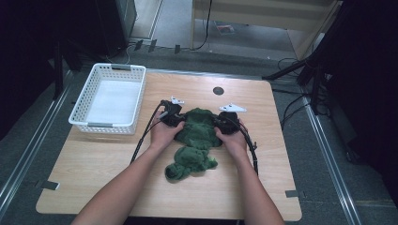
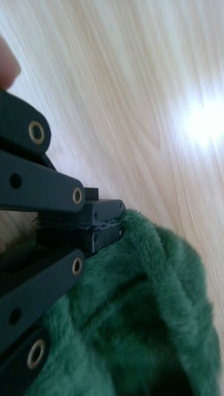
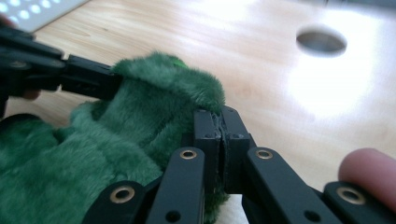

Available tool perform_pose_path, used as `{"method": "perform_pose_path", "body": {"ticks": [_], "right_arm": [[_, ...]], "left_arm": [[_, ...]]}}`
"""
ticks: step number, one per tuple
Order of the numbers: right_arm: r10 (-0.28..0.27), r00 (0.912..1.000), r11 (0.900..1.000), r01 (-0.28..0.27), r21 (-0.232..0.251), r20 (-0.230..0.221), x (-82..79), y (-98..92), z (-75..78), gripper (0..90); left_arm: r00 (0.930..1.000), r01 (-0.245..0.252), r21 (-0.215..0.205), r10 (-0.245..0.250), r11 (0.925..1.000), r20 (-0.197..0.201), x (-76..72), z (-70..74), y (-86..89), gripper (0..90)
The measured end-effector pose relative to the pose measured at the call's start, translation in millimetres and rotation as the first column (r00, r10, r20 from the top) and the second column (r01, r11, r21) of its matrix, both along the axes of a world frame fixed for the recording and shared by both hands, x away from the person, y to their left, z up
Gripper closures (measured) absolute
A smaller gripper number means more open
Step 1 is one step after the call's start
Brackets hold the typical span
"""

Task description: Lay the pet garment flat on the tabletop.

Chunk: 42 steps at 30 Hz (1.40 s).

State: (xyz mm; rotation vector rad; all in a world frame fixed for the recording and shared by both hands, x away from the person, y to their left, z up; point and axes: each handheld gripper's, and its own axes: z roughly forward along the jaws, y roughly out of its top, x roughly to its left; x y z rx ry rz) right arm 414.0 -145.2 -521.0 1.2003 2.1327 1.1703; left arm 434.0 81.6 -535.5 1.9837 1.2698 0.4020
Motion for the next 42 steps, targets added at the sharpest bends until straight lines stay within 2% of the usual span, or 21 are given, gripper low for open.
{"method": "perform_pose_path", "body": {"ticks": [1,5,9,10,11,12,15,19,20,21,23,24,25,26,29,32,33,35,38,41,42], "right_arm": [[-0.002,0.9998,0.997,0.004,-0.078,0.018,-2.9,2.1,-0.2,89.4],[0.05,0.9983,0.992,-0.053,-0.113,-0.028,-2.9,-1.4,-9.7,88.0],[0.04,0.9943,0.993,-0.05,-0.102,-0.099,-0.3,-7.2,-14.1,73.6],[0.04,0.9923,0.996,-0.049,-0.08,-0.118,0.6,-9.8,-14.3,67.5],[0.056,0.9892,0.998,-0.056,0.003,-0.135,2.8,-21.6,-10.5,58.6],[0.056,0.9892,0.998,-0.056,0.003,-0.135,2.8,-21.6,-10.5,58.6],[0.054,0.9939,0.986,-0.038,0.162,-0.096,4.8,-37.1,6.4,57.9],[0.018,0.9953,0.98,0.002,0.201,-0.095,12.0,-30.3,15.5,63.8],[-0.02,0.9909,0.98,0.045,0.191,-0.133,18.0,-16.9,17.0,64.0],[-0.03,0.988,0.981,0.058,0.183,-0.151,21.2,-9.3,16.2,63.4],[-0.044,0.9851,0.983,0.072,0.171,-0.166,23.6,-1.2,14.6,62.0],[-0.03,0.9807,0.989,0.058,0.137,-0.193,27.7,13.4,8.9,58.5],[-0.03,0.9807,0.989,0.058,0.137,-0.193,27.7,13.4,8.9,58.5],[-0.033,0.9766,0.997,0.046,0.057,-0.213,29.8,24.6,1.7,58.7],[-0.049,0.9748,0.999,0.048,-0.01,-0.218,30.7,28.5,-5.9,61.9],[-0.051,0.9716,0.999,0.051,-0.005,-0.231,30.6,25.2,-8.8,64.3],[-0.045,0.973,0.999,0.037,-0.036,-0.226,29.7,23.4,-11.9,67.5],[-0.038,0.9751,0.998,0.028,-0.049,-0.218,28.2,22.8,-13.8,72.3],[-0.011,0.9773,0.997,-0.006,-0.08,-0.211,25.7,24.7,-13.4,85.8],[0.016,0.9825,0.992,-0.038,-0.116,-0.186,23.1,28.2,-10.9,90.0],[0.016,0.9896,0.992,-0.033,-0.119,-0.143,20.9,28.8,-8.0,90.0]], "left_arm": [[0.9999,-0.011,0.014,0.011,0.9998,0.001,-0.5,-0.8,2.5,90.0],[0.9997,-0.021,0.045,0.021,0.9988,0.008,-5.8,-3.8,6.3,90.0],[0.9998,-0.017,0.025,0.016,0.9996,0.008,-7.9,-4.8,8.9,88.9],[0.9999,0.012,-0.011,-0.012,0.9999,-0.005,-7.9,-4.8,11.5,88.9],[0.9988,0.048,-0.037,-0.047,0.9982,0.01,-10.0,-3.1,13.8,77.4],[0.9988,0.048,-0.037,-0.047,0.9982,0.01,-10.0,-3.1,13.8,72.8],[0.9988,0.035,-0.13,-0.03,0.9909,0.039,-10.6,4.5,20.3,68.6],[0.9978,-0.06,-0.196,0.065,0.9788,0.015,-2.8,9.0,21.3,72.2],[0.9953,-0.095,-0.202,0.096,0.9747,-0.006,0.9,8.8,20.4,72.5],[0.9897,-0.141,-0.238,0.13,0.9611,-0.06,7.5,6.8,17.8,72.0],[0.9887,-0.144,-0.249,0.128,0.9577,-0.078,10.0,5.0,15.5,71.4],[0.9901,-0.119,-0.234,0.098,0.9648,-0.101,12.3,2.2,10.5,71.0],[0.9901,-0.119,-0.234,0.098,0.9648,-0.101,12.3,2.2,10.5,71.9],[0.9936,-0.074,-0.195,0.056,0.978,-0.099,10.5,0.1,4.0,73.1],[0.9977,0.006,-0.088,-0.012,0.9961,-0.066,4.5,-3.0,-2.9,79.4],[0.9987,0.01,-0.054,-0.012,0.9985,-0.049,2.5,-3.1,-3.9,76.3],[0.9994,-0.006,-0.012,0.005,0.9999,-0.034,1.8,-2.5,-5.3,72.8],[0.9995,-0.013,0.011,0.013,0.9998,-0.028,1.0,-3.0,-7.0,69.3],[0.9994,0.025,0.02,-0.024,0.9995,-0.026,-1.5,-2.7,-9.7,80.6],[0.9988,0.048,0.044,-0.047,0.9979,-0.01,-3.4,-1.2,-11.5,90.0],[0.9973,0.048,0.076,-0.052,0.9959,0.052,-7.1,3.3,-11.7,90.0]]}}
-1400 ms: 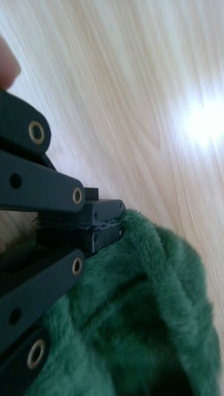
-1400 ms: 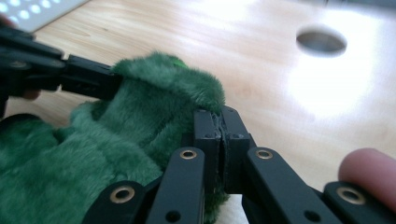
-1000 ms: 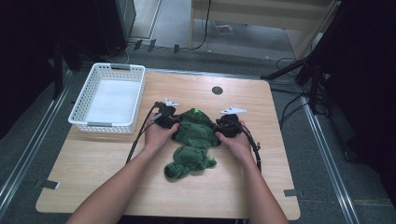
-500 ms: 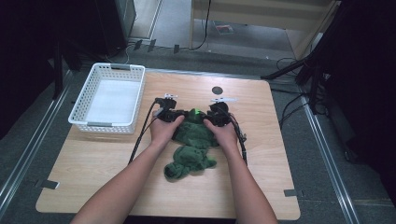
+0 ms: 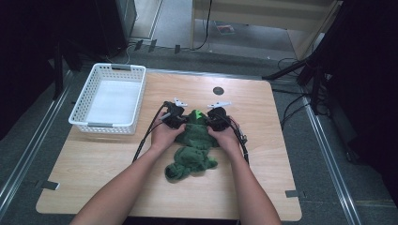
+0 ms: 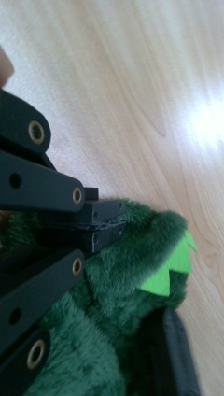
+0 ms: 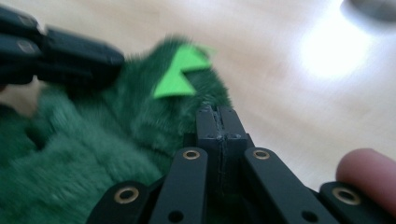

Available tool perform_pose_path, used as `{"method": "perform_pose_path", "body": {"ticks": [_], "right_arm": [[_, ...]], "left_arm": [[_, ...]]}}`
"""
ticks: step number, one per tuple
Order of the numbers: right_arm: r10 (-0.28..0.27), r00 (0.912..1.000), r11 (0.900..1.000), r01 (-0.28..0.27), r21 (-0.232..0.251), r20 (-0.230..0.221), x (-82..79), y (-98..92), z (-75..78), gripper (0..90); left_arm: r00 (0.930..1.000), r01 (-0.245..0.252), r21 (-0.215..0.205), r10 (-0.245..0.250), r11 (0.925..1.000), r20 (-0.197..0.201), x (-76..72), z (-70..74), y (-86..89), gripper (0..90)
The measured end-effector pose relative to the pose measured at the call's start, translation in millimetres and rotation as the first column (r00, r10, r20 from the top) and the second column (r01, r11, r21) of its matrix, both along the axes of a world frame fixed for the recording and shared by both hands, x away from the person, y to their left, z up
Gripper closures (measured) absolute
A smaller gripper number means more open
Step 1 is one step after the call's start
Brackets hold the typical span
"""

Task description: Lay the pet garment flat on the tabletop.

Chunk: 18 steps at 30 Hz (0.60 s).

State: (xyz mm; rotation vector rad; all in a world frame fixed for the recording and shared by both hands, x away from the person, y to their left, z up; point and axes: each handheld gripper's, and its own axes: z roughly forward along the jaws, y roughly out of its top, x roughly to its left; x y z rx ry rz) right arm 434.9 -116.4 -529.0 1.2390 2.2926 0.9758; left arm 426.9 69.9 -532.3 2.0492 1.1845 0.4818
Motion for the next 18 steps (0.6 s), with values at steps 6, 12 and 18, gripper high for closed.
{"method": "perform_pose_path", "body": {"ticks": [6,12,18], "right_arm": [[-0.026,0.989,0.997,0.015,0.072,0.146,-6.8,-2.5,16.3,90.0],[-0.018,0.9998,0.999,0.018,0.05,-0.005,1.5,-10.8,-5.2,77.2],[-0.046,0.9988,0.98,0.041,0.196,0.019,-17.8,-45.0,15.1,57.5]], "left_arm": [[0.9965,-0.05,-0.007,0.05,0.9987,0.067,0.0,1.6,1.6,90.0],[0.9988,-0.044,-0.058,0.043,0.9973,-0.024,4.4,-5.3,9.0,79.7],[0.9954,-0.096,-0.246,0.092,0.9645,-0.028,-12.8,9.0,40.5,55.0]]}}
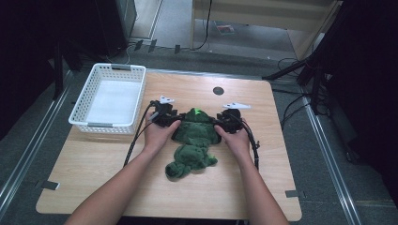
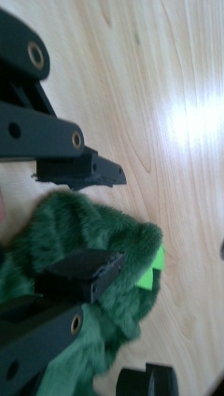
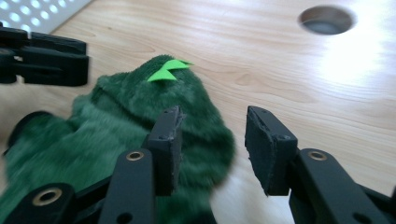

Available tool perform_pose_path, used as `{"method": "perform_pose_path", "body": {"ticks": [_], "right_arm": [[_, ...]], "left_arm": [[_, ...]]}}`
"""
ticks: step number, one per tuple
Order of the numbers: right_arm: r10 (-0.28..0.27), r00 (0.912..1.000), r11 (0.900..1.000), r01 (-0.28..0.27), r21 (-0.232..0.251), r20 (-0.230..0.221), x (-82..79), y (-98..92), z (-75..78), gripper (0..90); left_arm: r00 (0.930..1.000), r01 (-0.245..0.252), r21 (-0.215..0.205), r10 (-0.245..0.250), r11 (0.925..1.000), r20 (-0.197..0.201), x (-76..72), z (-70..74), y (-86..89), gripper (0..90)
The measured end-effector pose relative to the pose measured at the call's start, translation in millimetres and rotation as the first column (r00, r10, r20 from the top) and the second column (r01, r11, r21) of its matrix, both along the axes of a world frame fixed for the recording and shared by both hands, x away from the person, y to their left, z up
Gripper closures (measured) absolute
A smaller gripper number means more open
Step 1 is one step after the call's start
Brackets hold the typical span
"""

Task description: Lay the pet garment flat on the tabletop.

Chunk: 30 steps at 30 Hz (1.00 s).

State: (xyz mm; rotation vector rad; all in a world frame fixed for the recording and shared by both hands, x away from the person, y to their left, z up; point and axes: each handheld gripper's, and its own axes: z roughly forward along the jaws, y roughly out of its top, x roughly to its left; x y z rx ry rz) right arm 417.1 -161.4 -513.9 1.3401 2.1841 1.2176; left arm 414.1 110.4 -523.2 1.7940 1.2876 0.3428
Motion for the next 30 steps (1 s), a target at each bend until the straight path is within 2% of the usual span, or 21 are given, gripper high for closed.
{"method": "perform_pose_path", "body": {"ticks": [1,3,5,6,7,8,9,12,13,14,15,17,19,20,22,23,25,27,28,29,30], "right_arm": [[0.0,1.0,1.0,0.0,0.0,0.0,0.0,0.0,0.0,57.5],[0.004,0.9999,1.0,-0.005,0.021,0.015,-19.8,-15.0,6.4,61.7],[0.007,0.9998,1.0,-0.007,0.031,0.016,-24.8,-18.5,6.7,63.1],[0.005,1.0,0.999,-0.005,0.053,-0.001,-38.6,-25.5,4.8,66.3],[0.005,0.9999,0.998,-0.004,0.055,-0.015,-43.2,-27.1,2.5,66.4],[0.006,0.9996,0.998,-0.004,0.058,-0.029,-46.8,-27.7,-0.3,66.2],[0.01,0.999,0.998,-0.007,0.062,-0.045,-49.9,-27.3,-3.3,65.0],[0.018,0.9958,0.999,-0.015,0.036,-0.089,-53.3,-21.9,-11.8,61.3],[0.032,0.9931,0.999,-0.028,0.04,-0.112,-54.0,-18.7,-15.1,61.5],[0.041,0.9922,0.998,-0.036,0.046,-0.118,-54.5,-16.6,-17.1,61.6],[0.057,0.9909,0.998,-0.051,0.048,-0.122,-55.6,-12.8,-19.8,62.1],[0.066,0.9906,0.997,-0.061,0.048,-0.12,-56.6,-10.5,-21.2,63.6],[0.101,0.9894,0.994,-0.097,0.041,-0.105,-61.8,-2.3,-24.1,76.0],[0.101,0.9909,0.995,-0.098,0.035,-0.089,-63.6,-1.0,-23.5,80.0],[0.101,0.9921,0.995,-0.098,0.036,-0.075,-64.9,-0.8,-22.2,82.0],[0.088,0.9957,0.995,-0.087,0.057,-0.029,-68.9,-2.6,-13.8,83.7],[0.075,0.9972,0.994,-0.074,0.075,-0.002,-71.4,-6.5,-5.8,84.2],[0.066,0.9973,0.993,-0.063,0.101,-0.031,-73.3,-12.2,-1.8,84.3],[0.08,0.9936,0.991,-0.07,0.113,-0.081,-74.3,-15.1,-3.5,84.5],[0.08,0.9936,0.991,-0.07,0.113,-0.081,-74.3,-15.1,-3.5,84.5],[0.081,0.9883,0.995,-0.071,0.076,-0.129,-77.9,-16.7,-11.5,84.7]], "left_arm": [[1.0,0.0,0.0,0.0,1.0,0.0,0.0,0.0,0.0,54.4],[1.0,0.006,-0.033,-0.006,0.9994,0.0,-12.0,3.7,9.0,53.8],[1.0,0.001,-0.045,-0.002,0.999,-0.005,-17.1,4.0,11.6,53.8],[0.9998,0.008,-0.044,-0.009,0.999,-0.018,-20.9,4.1,13.0,53.8],[0.9987,0.024,-0.042,-0.026,0.9988,-0.043,-27.8,1.6,13.2,53.8],[0.9987,0.024,-0.042,-0.026,0.9988,-0.043,-27.8,1.6,13.2,54.1],[0.997,0.054,-0.047,-0.056,0.9975,-0.054,-33.5,-2.2,11.7,56.8],[0.996,0.062,-0.042,-0.065,0.9972,-0.062,-38.6,-8.3,8.7,59.8],[0.9935,0.069,-0.055,-0.074,0.9961,-0.087,-41.6,-14.7,5.9,60.7],[0.9935,0.069,-0.055,-0.074,0.9961,-0.087,-41.6,-14.7,5.9,61.2],[0.99,0.082,-0.052,-0.088,0.9952,-0.11,-44.1,-18.4,3.4,62.8],[0.9892,0.091,-0.052,-0.096,0.9945,-0.111,-45.9,-19.2,1.9,65.5],[0.9891,0.102,-0.033,-0.105,0.9942,-0.103,-48.0,-18.7,1.0,80.1],[0.9889,0.109,-0.049,-0.113,0.9929,-0.097,-49.2,-16.6,2.6,83.3],[0.9886,0.115,-0.053,-0.12,0.9919,-0.092,-49.7,-14.3,4.4,86.4],[0.9897,0.114,-0.055,-0.119,0.9919,-0.08,-50.6,-9.2,10.4,87.0],[0.99,0.112,-0.052,-0.116,0.9923,-0.08,-50.9,-7.8,12.8,87.6],[0.9883,0.117,-0.051,-0.122,0.9918,-0.092,-51.7,-6.5,18.2,87.8],[0.9865,0.122,-0.043,-0.126,0.9916,-0.104,-52.8,-6.8,21.0,87.9],[0.9841,0.127,-0.043,-0.131,0.991,-0.119,-53.7,-7.6,23.1,87.9],[0.98,0.138,-0.046,-0.143,0.9894,-0.138,-54.1,-9.3,24.8,87.9]]}}
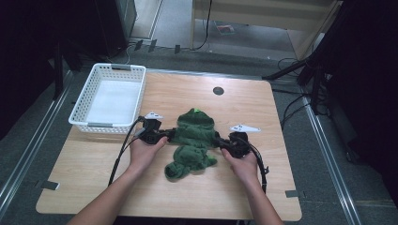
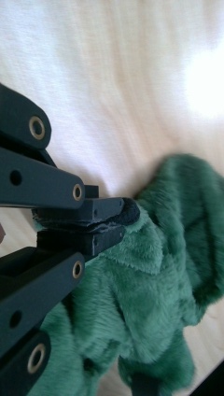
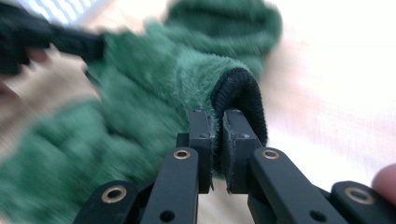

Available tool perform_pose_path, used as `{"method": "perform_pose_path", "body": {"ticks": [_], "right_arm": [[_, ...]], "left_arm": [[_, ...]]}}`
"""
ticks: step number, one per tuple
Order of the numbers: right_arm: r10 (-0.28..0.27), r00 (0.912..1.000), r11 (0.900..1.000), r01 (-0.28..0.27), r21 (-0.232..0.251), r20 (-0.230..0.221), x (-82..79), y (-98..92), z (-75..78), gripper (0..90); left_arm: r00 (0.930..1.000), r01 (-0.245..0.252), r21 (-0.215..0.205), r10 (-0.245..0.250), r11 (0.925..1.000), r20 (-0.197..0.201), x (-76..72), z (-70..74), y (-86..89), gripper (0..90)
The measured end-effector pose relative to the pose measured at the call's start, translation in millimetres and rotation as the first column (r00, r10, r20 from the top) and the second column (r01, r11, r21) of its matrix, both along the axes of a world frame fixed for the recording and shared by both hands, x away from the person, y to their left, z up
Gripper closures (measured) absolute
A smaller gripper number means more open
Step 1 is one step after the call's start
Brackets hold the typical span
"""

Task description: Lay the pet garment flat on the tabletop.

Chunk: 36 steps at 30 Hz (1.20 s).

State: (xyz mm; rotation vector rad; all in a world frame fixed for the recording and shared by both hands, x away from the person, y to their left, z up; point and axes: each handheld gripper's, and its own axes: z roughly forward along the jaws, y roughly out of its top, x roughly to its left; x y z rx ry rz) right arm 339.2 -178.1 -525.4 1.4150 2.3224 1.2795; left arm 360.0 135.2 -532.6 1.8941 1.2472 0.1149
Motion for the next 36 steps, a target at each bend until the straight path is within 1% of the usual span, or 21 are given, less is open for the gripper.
{"method": "perform_pose_path", "body": {"ticks": [1,2,4,5,7,10,11,14,15,17,18,20,21,23,25,28,29,30,32,35,36], "right_arm": [[0.003,0.9998,1.0,-0.004,-0.015,-0.019,-1.5,-1.1,-4.9,84.8],[0.003,0.9998,1.0,-0.004,-0.015,-0.019,-1.5,-1.1,-4.9,84.8],[-0.002,0.9983,1.0,0.002,-0.005,-0.059,-2.5,-4.9,-14.7,84.8],[-0.002,0.9983,1.0,0.002,-0.005,-0.059,-2.5,-4.9,-14.7,84.8],[-0.006,0.9996,0.998,0.004,-0.058,-0.027,-1.1,-2.4,-15.6,84.4],[-0.01,0.9995,0.998,0.008,-0.063,-0.029,-0.4,-0.8,-15.7,81.4],[0.001,0.9997,0.998,-0.002,-0.055,-0.025,0.1,-1.3,-11.9,68.2],[-0.013,0.9999,1.0,0.014,-0.012,0.008,0.9,-5.4,-2.3,62.0],[-0.037,0.9988,0.999,0.036,0.037,0.033,3.5,-8.5,7.3,60.0],[-0.061,0.9953,0.995,0.055,0.081,0.075,19.7,1.0,31.4,59.1],[-0.059,0.9951,0.996,0.054,0.074,0.079,27.5,10.2,37.6,59.2],[-0.055,0.9954,0.997,0.051,0.062,0.079,34.3,18.1,41.3,59.4],[-0.057,0.9959,0.998,0.054,0.045,0.071,56.0,42.1,46.8,60.1],[-0.081,0.9956,0.995,0.079,0.053,0.047,74.7,60.0,45.8,61.3],[-0.11,0.9937,0.994,0.11,0.028,0.022,89.4,72.0,39.1,60.5],[-0.172,0.9844,0.984,0.17,-0.045,-0.039,107.4,83.4,19.1,55.9],[-0.172,0.9844,0.984,0.17,-0.045,-0.039,107.4,83.4,19.1,55.9],[-0.177,0.9828,0.981,0.171,-0.093,-0.054,113.0,84.3,7.1,52.4],[-0.17,0.983,0.98,0.162,-0.117,-0.068,114.2,85.0,1.9,51.0],[-0.132,0.9901,0.978,0.122,-0.171,-0.049,111.9,88.2,-3.2,54.6],[-0.132,0.9901,0.978,0.122,-0.171,-0.049,111.9,88.2,-3.2,54.6]], "left_arm": [[0.9995,0.019,0.012,-0.019,0.9997,-0.024,-0.4,-3.7,1.8,88.0],[0.9995,0.019,0.012,-0.019,0.9997,-0.024,-0.4,-3.7,1.8,88.0],[0.9989,0.028,0.021,-0.028,0.9994,-0.039,-0.2,-6.6,2.2,88.0],[0.9991,0.022,0.021,-0.021,0.9995,-0.037,0.0,-6.9,1.6,88.0],[0.9992,0.018,0.033,-0.017,0.9993,-0.038,0.9,-8.7,-0.6,87.9],[0.999,0.023,0.034,-0.022,0.9991,-0.038,1.3,-9.3,-1.3,87.1],[0.999,0.029,0.03,-0.028,0.9991,-0.035,1.3,-9.1,-0.8,86.5],[0.999,0.035,0.018,-0.035,0.9992,-0.029,2.2,-9.8,1.4,85.5],[0.999,0.035,0.019,-0.034,0.9992,-0.028,2.6,-10.5,1.5,85.1],[0.9994,0.021,0.014,-0.021,0.9997,-0.027,3.1,-11.7,-0.5,84.9],[0.9997,0.015,0.015,-0.015,0.9998,-0.022,2.8,-12.0,-1.6,84.9],[0.9997,0.017,0.017,-0.017,0.9997,-0.019,2.3,-12.1,-2.7,84.9],[0.9997,0.019,0.021,-0.019,0.9996,-0.016,1.6,-12.1,-3.4,84.8],[0.9996,0.022,0.022,-0.022,0.9995,-0.016,1.6,-12.0,-2.4,84.8],[0.9996,0.021,0.019,-0.02,0.9996,-0.018,1.4,-12.1,-1.4,84.8],[0.9996,0.021,0.016,-0.021,0.9997,-0.019,0.8,-12.7,-0.2,84.8],[0.9996,0.021,0.016,-0.021,0.9997,-0.019,0.8,-12.7,-0.2,84.8],[0.9995,0.026,0.015,-0.025,0.9996,-0.02,0.6,-12.9,0.7,84.8],[0.9994,0.028,0.015,-0.028,0.9995,-0.019,0.4,-12.9,1.3,84.7],[0.9996,0.025,0.014,-0.025,0.9996,-0.016,0.1,-13.1,1.1,84.6],[0.9996,0.025,0.014,-0.025,0.9996,-0.016,0.1,-13.1,1.1,84.7]]}}
